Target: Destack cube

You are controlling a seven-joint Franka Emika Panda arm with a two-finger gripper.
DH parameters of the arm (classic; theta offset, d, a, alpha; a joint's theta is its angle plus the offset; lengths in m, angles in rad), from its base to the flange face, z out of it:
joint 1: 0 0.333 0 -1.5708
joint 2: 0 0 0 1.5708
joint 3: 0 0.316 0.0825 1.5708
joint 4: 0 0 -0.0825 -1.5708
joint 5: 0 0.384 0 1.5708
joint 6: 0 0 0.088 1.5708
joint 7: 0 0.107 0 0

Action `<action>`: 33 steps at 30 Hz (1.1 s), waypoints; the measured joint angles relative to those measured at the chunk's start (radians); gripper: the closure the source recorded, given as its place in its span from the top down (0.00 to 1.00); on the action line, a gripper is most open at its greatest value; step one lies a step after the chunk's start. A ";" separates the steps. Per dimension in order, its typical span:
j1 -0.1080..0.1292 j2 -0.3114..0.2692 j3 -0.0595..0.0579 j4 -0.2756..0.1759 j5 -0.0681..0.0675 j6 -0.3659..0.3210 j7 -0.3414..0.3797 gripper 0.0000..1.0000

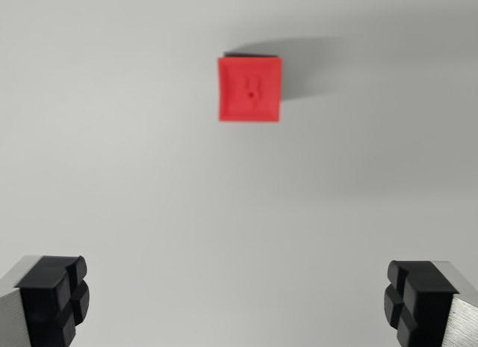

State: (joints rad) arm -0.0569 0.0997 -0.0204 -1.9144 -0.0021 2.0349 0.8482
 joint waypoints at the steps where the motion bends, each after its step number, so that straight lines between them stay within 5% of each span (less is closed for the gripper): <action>1: 0.000 0.000 0.000 0.000 0.000 0.000 0.000 1.00; 33: 0.000 0.039 -0.001 -0.017 0.000 0.051 0.000 1.00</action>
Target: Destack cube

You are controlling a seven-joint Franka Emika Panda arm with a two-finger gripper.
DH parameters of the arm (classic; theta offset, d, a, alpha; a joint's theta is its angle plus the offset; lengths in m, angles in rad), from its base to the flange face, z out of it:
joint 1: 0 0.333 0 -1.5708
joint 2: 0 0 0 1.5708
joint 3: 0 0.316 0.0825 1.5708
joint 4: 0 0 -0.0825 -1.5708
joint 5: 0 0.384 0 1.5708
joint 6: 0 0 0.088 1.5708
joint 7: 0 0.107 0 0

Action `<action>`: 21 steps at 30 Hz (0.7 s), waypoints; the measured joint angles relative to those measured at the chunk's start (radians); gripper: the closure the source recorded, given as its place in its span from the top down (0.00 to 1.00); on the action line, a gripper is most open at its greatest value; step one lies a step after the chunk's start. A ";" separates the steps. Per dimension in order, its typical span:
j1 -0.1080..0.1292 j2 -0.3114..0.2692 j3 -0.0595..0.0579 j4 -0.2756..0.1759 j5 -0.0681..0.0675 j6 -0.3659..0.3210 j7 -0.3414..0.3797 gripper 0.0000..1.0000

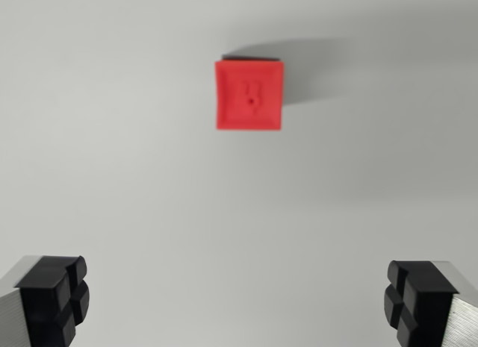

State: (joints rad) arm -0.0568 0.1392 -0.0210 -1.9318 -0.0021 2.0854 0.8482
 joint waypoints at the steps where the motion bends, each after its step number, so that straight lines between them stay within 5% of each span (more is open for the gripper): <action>1: 0.000 0.004 0.000 -0.001 0.000 0.005 0.000 1.00; 21: 0.000 0.105 -0.003 -0.023 0.003 0.120 0.000 1.00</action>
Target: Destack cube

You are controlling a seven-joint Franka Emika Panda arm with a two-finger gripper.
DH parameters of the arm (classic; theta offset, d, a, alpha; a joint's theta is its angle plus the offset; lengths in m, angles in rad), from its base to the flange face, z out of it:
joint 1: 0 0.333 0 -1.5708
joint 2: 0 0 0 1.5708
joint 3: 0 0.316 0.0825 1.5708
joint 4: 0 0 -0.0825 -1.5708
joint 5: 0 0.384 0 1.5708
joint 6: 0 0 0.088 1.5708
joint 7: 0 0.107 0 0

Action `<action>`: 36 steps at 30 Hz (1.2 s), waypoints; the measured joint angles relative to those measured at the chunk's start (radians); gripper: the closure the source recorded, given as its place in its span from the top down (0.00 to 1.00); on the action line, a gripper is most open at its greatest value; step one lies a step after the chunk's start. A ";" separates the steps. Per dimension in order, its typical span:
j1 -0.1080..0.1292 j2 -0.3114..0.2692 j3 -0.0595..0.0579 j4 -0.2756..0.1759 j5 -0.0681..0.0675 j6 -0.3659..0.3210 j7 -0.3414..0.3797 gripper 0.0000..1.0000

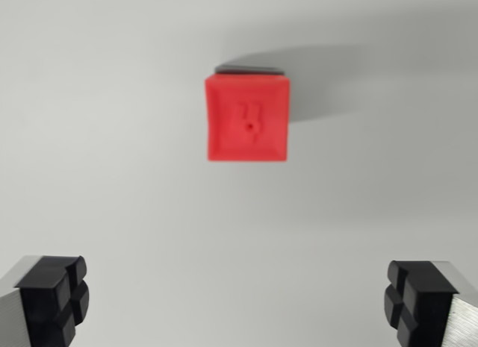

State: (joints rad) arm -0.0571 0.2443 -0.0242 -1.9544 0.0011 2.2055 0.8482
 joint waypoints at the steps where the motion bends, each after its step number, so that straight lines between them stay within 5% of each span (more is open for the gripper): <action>1: 0.000 0.007 0.000 0.000 0.000 0.007 0.000 1.00; 36: -0.004 0.291 -0.002 0.036 0.013 0.243 -0.001 1.00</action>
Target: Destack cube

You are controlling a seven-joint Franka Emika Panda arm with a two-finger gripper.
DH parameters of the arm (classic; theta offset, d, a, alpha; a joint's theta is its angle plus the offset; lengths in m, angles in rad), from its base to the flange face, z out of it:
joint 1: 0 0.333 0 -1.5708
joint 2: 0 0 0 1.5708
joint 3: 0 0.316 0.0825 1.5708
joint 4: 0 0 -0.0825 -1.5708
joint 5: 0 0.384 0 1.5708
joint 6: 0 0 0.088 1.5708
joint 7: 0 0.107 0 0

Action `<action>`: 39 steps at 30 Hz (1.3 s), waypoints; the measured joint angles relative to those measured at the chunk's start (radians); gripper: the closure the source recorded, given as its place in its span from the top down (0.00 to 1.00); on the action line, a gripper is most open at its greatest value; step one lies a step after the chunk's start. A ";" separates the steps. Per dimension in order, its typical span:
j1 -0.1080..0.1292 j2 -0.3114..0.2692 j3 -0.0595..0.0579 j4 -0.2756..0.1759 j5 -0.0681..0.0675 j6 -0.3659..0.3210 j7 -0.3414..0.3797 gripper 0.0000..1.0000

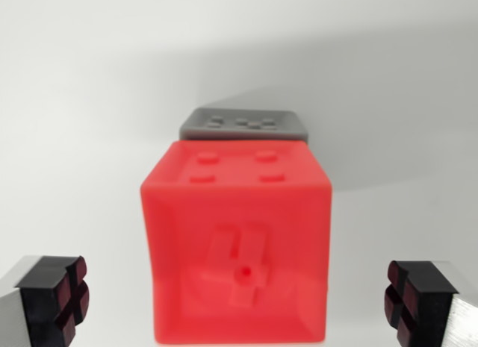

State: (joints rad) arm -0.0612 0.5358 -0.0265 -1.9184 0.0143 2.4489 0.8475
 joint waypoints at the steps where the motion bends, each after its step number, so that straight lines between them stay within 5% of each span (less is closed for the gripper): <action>1: 0.000 0.009 0.000 0.000 0.000 0.008 0.000 1.00; 15: -0.001 0.083 0.002 0.010 0.002 0.073 -0.001 1.00; 16: -0.002 0.084 0.002 0.010 0.002 0.074 -0.001 0.00; 39: -0.002 0.084 0.002 0.011 0.002 0.074 -0.001 0.00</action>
State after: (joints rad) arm -0.0634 0.6201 -0.0242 -1.9073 0.0164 2.5232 0.8466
